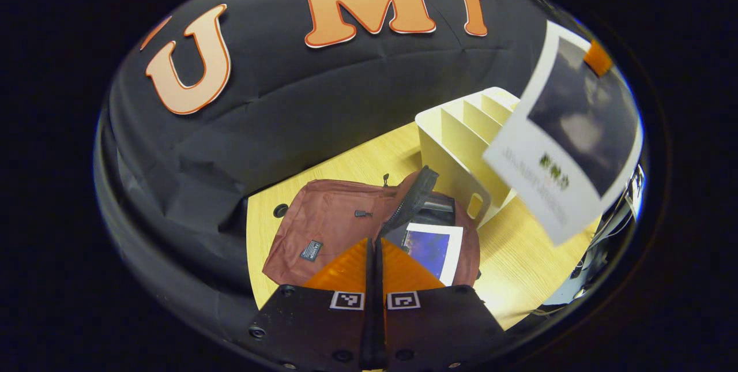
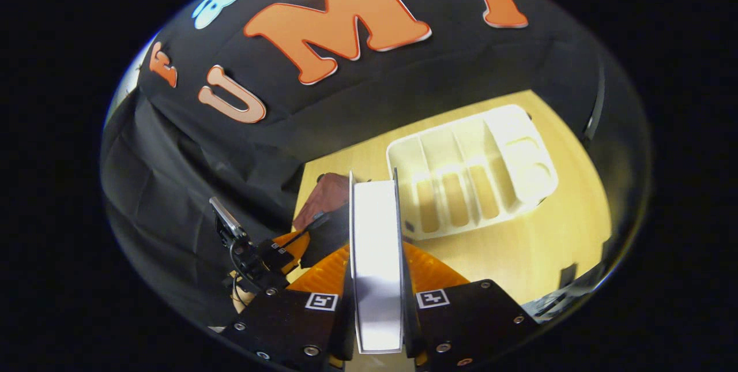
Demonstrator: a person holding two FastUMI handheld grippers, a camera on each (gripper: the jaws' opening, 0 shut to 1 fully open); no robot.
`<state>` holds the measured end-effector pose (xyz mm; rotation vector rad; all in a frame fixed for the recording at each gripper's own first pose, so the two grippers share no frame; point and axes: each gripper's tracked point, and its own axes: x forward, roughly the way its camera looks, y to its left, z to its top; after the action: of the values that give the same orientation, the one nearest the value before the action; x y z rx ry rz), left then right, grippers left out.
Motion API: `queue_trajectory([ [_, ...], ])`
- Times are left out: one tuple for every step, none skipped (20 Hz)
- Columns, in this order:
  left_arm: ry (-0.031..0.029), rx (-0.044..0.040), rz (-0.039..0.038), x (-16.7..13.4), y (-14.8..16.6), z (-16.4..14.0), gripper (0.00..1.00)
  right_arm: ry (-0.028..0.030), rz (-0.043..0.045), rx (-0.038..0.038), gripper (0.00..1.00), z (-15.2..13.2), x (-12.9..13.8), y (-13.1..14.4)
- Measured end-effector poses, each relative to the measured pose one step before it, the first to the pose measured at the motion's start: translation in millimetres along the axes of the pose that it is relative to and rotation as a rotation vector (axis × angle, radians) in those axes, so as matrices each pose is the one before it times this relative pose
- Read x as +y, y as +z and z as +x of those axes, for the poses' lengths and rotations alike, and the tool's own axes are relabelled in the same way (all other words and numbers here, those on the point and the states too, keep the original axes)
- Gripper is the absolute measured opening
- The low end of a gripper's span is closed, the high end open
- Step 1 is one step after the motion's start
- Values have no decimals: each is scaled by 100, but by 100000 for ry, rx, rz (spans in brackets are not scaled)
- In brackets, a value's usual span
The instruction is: Open the schoolbag, grab two books from the bookshelf and put them into the schoolbag.
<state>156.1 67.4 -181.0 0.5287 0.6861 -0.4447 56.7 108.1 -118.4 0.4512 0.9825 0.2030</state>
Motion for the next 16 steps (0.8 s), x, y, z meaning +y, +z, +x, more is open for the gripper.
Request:
queue_trajectory([
  [21,96,734,-109,229,-127,1,2991,5510,471,35,1429,-215,-906],
  [49,158,738,-137,161,-51,1,2559,3990,780,34,1389,-338,-874],
  [194,71,642,-101,83,-162,1,1475,4620,-893,33,1318,-692,-753],
  [183,184,522,-35,113,-62,1,812,4569,609,34,1345,-687,-614],
  [353,291,328,9,47,33,1,1499,4804,-346,33,1433,-236,-264],
  [264,272,44,-69,158,-20,1,2670,4724,-1433,33,1388,-245,-89],
  [-82,273,-199,-55,-57,17,1,1924,5526,-2692,33,1038,-43,164],
  [-270,275,-342,-187,104,-103,1,1806,3385,-1070,33,1369,-157,-157],
  [-101,221,-160,-50,-46,-8,1,131,3006,-1282,33,1259,-491,-306],
  [207,307,70,-112,55,-120,1,-729,2337,-714,33,928,-483,-419],
  [-136,299,151,-142,115,-237,1,-148,2689,-874,33,1247,-589,-215],
  [-115,-831,95,-60,399,-296,1,1247,2661,-1602,33,942,142,-217],
  [-360,-674,-101,-173,359,-329,1,1556,2271,-874,33,843,291,-315],
  [-575,-703,-319,-141,402,-167,1,2185,1009,-471,33,938,417,-310],
  [-646,-667,-241,-275,334,-257,0,1277,-363,-2037,33,409,198,-370],
  [-230,-553,141,-139,303,-69,1,364,-1839,-2085,33,763,30,-281],
])
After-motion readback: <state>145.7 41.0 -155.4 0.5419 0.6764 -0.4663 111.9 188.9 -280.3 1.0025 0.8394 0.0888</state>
